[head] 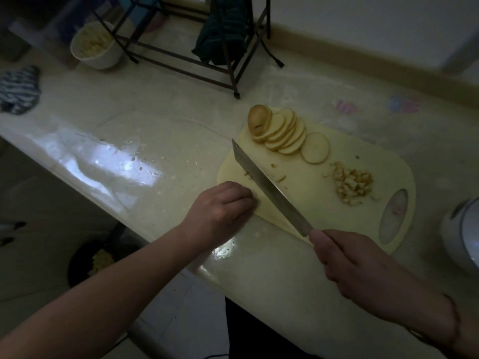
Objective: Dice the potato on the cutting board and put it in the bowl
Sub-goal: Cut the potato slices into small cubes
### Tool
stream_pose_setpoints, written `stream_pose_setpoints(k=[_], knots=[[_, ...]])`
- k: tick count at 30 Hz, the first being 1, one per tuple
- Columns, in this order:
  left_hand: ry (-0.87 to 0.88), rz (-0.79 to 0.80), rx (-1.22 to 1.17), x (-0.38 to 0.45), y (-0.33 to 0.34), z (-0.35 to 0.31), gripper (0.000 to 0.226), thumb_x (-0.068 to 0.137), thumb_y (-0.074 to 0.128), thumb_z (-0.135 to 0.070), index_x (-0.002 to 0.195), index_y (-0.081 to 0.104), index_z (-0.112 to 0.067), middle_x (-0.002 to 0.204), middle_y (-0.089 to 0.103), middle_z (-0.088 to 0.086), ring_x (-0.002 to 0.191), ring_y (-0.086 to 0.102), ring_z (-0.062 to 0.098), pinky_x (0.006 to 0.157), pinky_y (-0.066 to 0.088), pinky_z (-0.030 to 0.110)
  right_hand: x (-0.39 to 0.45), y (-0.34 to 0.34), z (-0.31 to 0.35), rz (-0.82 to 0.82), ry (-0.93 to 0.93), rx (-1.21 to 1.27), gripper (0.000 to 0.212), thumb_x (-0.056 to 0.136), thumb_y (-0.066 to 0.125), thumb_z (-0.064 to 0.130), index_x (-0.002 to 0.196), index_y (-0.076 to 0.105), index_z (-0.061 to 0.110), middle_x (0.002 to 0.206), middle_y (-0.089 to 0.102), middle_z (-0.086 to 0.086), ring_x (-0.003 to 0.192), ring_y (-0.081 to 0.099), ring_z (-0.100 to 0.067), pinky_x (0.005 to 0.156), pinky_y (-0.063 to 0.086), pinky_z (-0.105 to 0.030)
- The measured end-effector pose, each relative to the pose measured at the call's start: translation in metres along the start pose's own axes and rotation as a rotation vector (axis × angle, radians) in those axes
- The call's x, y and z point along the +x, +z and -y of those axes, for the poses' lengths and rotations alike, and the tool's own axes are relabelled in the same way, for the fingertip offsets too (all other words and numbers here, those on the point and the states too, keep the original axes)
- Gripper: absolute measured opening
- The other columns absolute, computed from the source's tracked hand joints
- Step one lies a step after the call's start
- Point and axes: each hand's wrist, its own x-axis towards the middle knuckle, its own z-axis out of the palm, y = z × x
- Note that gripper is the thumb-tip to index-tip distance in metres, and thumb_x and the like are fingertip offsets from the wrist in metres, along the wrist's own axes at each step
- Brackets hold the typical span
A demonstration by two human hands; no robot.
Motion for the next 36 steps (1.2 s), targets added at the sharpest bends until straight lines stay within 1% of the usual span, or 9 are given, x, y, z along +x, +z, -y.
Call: stream_pose_setpoints(k=[5, 9, 15, 17, 20, 24, 29, 32, 36], knots=[[-0.004, -0.035, -0.007, -0.005, -0.005, 0.002, 0.013, 0.091, 0.068, -0.006, 0.089, 0.074, 0.005, 0.092, 0.070, 0.018, 0.080, 0.067, 0.034, 0.069, 0.055, 0.039, -0.006, 0.005, 0.004, -0.002, -0.076, -0.061, 0.058, 0.080, 0.025, 0.075, 0.073, 0.046, 0.021, 0.053, 0.048, 0.004, 0.048, 0.043, -0.008, 0.050, 0.031, -0.020], [-0.010, -0.031, 0.023, -0.006, -0.004, 0.002, 0.020, 0.096, 0.063, -0.010, 0.090, 0.075, 0.003, 0.091, 0.071, 0.017, 0.077, 0.066, 0.034, 0.067, 0.054, 0.038, -0.007, 0.010, 0.004, -0.033, -0.105, -0.114, 0.062, 0.081, 0.023, 0.075, 0.064, 0.045, 0.019, 0.059, 0.055, 0.001, 0.053, 0.048, -0.012, 0.055, 0.036, -0.027], [-0.022, -0.028, 0.056, -0.005, 0.000, 0.000, 0.012, 0.091, 0.069, -0.008, 0.089, 0.076, 0.002, 0.089, 0.071, 0.016, 0.075, 0.065, 0.032, 0.066, 0.054, 0.037, -0.008, 0.011, 0.002, -0.038, -0.104, -0.133, 0.061, 0.081, 0.022, 0.073, 0.060, 0.044, 0.020, 0.057, 0.054, 0.006, 0.054, 0.049, -0.011, 0.057, 0.036, -0.026], [-0.029, -0.031, 0.058, -0.005, 0.000, 0.000, 0.009, 0.087, 0.073, -0.007, 0.089, 0.076, 0.001, 0.089, 0.071, 0.015, 0.074, 0.066, 0.032, 0.066, 0.054, 0.037, -0.009, 0.010, 0.002, -0.044, -0.103, -0.131, 0.061, 0.081, 0.022, 0.074, 0.063, 0.045, 0.021, 0.058, 0.055, 0.005, 0.054, 0.049, -0.010, 0.056, 0.036, -0.025], [-0.031, -0.034, 0.049, -0.004, -0.001, -0.001, 0.007, 0.085, 0.076, -0.005, 0.088, 0.076, 0.001, 0.088, 0.071, 0.015, 0.075, 0.066, 0.031, 0.067, 0.055, 0.037, -0.008, 0.010, 0.002, -0.054, -0.114, -0.131, 0.055, 0.081, 0.021, 0.076, 0.071, 0.047, 0.028, 0.060, 0.055, 0.004, 0.054, 0.049, -0.010, 0.054, 0.035, -0.024], [-0.035, -0.014, 0.045, -0.003, 0.000, -0.001, 0.008, 0.088, 0.074, -0.007, 0.090, 0.076, 0.001, 0.089, 0.071, 0.014, 0.076, 0.066, 0.032, 0.067, 0.055, 0.038, -0.006, 0.011, -0.001, -0.060, -0.106, -0.142, 0.066, 0.080, 0.020, 0.079, 0.061, 0.044, 0.019, 0.061, 0.056, 0.001, 0.055, 0.050, -0.013, 0.057, 0.038, -0.030], [-0.040, -0.009, 0.064, -0.002, 0.001, 0.000, 0.008, 0.087, 0.075, -0.008, 0.091, 0.077, -0.001, 0.089, 0.071, 0.013, 0.076, 0.066, 0.032, 0.068, 0.054, 0.037, -0.005, 0.011, -0.002, -0.063, -0.120, -0.166, 0.063, 0.081, 0.020, 0.077, 0.059, 0.043, 0.023, 0.063, 0.058, 0.006, 0.056, 0.051, -0.011, 0.057, 0.037, -0.028], [-0.034, 0.006, 0.054, -0.002, 0.001, 0.000, 0.009, 0.088, 0.074, -0.008, 0.092, 0.078, -0.002, 0.090, 0.072, 0.013, 0.078, 0.067, 0.032, 0.069, 0.055, 0.038, -0.006, 0.011, -0.002, -0.059, -0.090, -0.186, 0.059, 0.086, 0.021, 0.070, 0.059, 0.044, 0.024, 0.064, 0.059, 0.009, 0.058, 0.053, -0.009, 0.059, 0.037, -0.027], [-0.045, 0.009, 0.051, -0.003, 0.001, 0.000, 0.011, 0.090, 0.071, -0.009, 0.094, 0.077, -0.001, 0.090, 0.072, 0.013, 0.078, 0.067, 0.032, 0.069, 0.055, 0.039, -0.005, 0.011, -0.002, -0.051, -0.093, -0.208, 0.054, 0.082, 0.024, 0.067, 0.059, 0.044, 0.023, 0.055, 0.053, 0.004, 0.058, 0.052, -0.010, 0.059, 0.036, -0.026]])
